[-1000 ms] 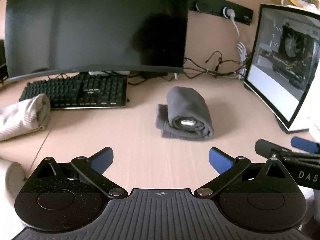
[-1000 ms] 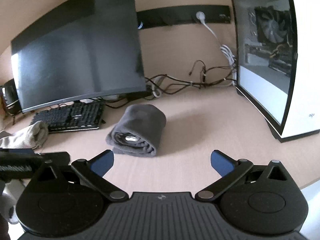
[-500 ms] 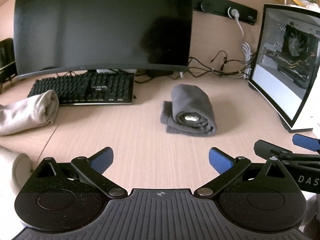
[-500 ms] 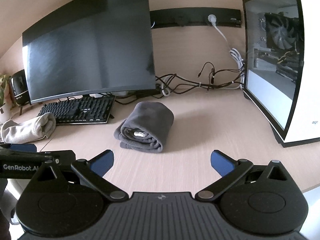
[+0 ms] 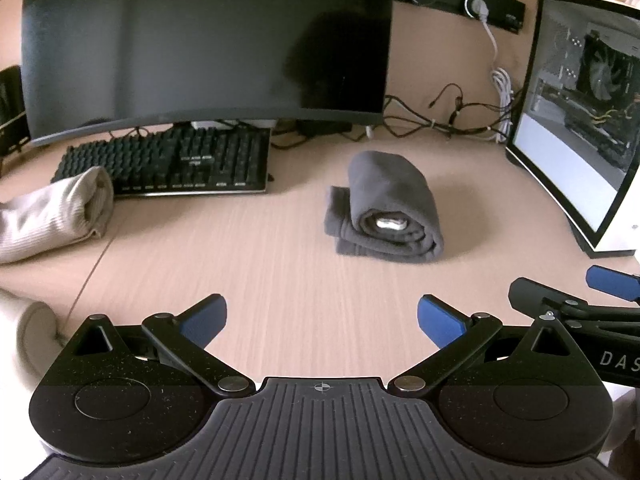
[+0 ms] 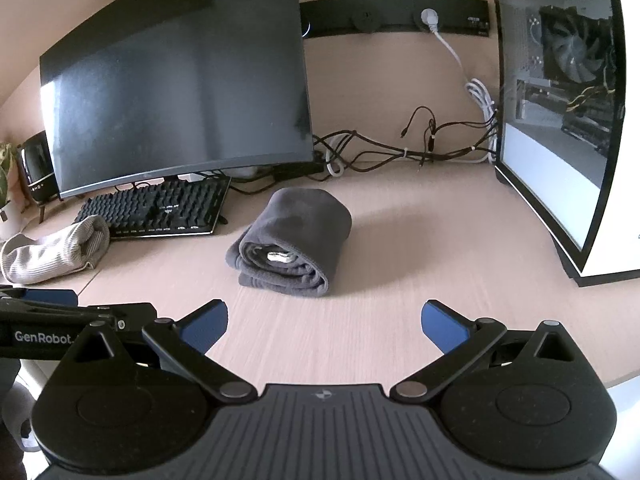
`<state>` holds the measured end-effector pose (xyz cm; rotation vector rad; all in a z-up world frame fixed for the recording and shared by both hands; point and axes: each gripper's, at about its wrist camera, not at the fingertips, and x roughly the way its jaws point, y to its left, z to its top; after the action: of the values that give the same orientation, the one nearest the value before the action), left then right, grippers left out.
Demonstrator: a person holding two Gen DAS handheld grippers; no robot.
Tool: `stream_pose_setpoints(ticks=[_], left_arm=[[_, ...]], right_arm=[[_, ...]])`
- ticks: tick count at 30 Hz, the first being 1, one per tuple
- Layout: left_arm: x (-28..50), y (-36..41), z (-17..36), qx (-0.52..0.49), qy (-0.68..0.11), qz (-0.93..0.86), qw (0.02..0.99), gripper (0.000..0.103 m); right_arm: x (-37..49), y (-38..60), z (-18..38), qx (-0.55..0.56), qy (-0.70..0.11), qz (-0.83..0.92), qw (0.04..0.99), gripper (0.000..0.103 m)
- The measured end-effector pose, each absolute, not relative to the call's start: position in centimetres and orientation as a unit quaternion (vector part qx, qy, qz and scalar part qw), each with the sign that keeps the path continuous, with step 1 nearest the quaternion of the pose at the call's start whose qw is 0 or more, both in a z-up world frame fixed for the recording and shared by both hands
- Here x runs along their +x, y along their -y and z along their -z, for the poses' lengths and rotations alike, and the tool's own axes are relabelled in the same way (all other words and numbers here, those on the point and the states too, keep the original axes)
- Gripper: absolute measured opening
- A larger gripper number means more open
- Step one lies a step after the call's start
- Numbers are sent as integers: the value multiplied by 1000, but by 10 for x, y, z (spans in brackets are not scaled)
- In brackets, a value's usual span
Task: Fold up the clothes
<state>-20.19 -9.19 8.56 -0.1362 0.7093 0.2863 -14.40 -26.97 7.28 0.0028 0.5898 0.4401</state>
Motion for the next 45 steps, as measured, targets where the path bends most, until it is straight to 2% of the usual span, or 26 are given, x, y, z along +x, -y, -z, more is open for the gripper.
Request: stream_pose_setpoints(ticks=[45], left_arm=[[-184,89,-78,-74,-371,-136,915,103]], right_arm=[[-129,277,-66,1,-309,-223,925,103]])
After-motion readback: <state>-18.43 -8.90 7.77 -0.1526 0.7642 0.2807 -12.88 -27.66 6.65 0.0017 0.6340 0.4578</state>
